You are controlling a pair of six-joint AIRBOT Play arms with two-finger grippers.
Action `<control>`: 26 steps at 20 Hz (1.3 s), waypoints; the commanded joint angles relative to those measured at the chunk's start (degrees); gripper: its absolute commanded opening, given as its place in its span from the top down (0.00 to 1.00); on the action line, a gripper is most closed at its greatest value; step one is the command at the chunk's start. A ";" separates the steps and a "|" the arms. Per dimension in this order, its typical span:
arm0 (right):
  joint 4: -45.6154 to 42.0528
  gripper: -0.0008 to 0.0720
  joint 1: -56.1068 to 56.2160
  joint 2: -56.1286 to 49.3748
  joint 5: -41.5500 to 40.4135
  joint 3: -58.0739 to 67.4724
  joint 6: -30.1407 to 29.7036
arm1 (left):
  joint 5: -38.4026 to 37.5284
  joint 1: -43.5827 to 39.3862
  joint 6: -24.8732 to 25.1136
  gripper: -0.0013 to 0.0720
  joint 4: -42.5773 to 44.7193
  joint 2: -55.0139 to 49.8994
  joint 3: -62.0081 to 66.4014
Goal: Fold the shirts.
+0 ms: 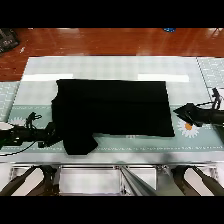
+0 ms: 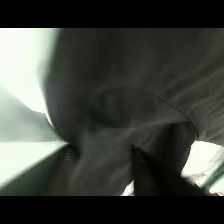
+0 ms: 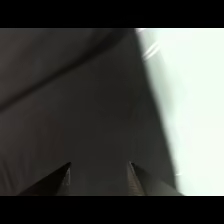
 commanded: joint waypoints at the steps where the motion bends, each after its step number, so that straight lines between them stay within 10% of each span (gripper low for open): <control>1: -3.93 0.43 -8.44 0.15 2.25 -0.17 0.13 | 5.31 -3.56 -0.66 0.94 -1.20 -0.37 -0.76; 5: -18.97 0.43 -12.48 0.15 9.22 -4.26 9.22 | 2.62 -3.54 3.52 0.95 -1.42 -0.31 -0.52; 19: -1.79 0.44 3.87 -10.16 -4.07 -7.82 6.88 | 1.57 -3.54 3.50 0.95 -1.44 -0.31 -0.50; 22: 0.33 0.96 8.02 -11.04 -3.87 -3.76 2.49 | 1.14 -3.52 3.52 0.95 -1.68 -0.28 2.03; 26: 0.39 0.96 8.04 -10.34 4.72 7.15 0.44 | -1.55 -3.54 6.93 0.95 -9.20 -0.33 14.16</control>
